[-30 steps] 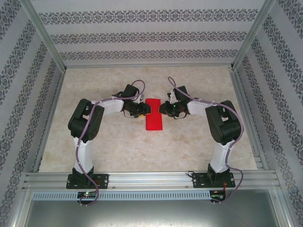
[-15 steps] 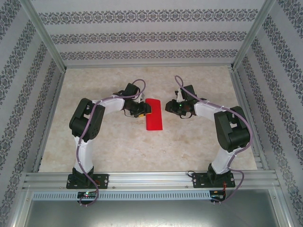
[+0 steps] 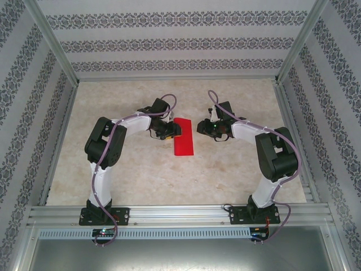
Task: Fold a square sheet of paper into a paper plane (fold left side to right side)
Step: First fold in half a square sheet of paper at the center of the table.
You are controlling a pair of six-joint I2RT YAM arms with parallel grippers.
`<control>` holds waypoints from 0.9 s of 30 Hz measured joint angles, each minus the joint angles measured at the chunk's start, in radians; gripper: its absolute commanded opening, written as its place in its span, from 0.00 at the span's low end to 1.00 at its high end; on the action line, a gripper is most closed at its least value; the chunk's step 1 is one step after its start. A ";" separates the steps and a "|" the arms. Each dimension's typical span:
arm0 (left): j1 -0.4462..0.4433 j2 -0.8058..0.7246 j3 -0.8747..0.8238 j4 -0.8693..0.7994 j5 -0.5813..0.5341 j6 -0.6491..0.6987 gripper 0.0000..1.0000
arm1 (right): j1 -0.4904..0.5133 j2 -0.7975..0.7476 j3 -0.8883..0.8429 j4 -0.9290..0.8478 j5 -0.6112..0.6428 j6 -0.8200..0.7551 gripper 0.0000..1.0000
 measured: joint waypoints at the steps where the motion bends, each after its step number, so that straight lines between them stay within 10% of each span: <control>1: 0.000 0.002 0.002 -0.003 -0.002 0.000 0.51 | 0.000 -0.002 0.000 -0.002 0.000 0.000 0.32; 27: -0.008 0.005 0.013 -0.016 -0.017 -0.005 0.53 | 0.002 -0.005 0.000 -0.010 -0.005 0.000 0.32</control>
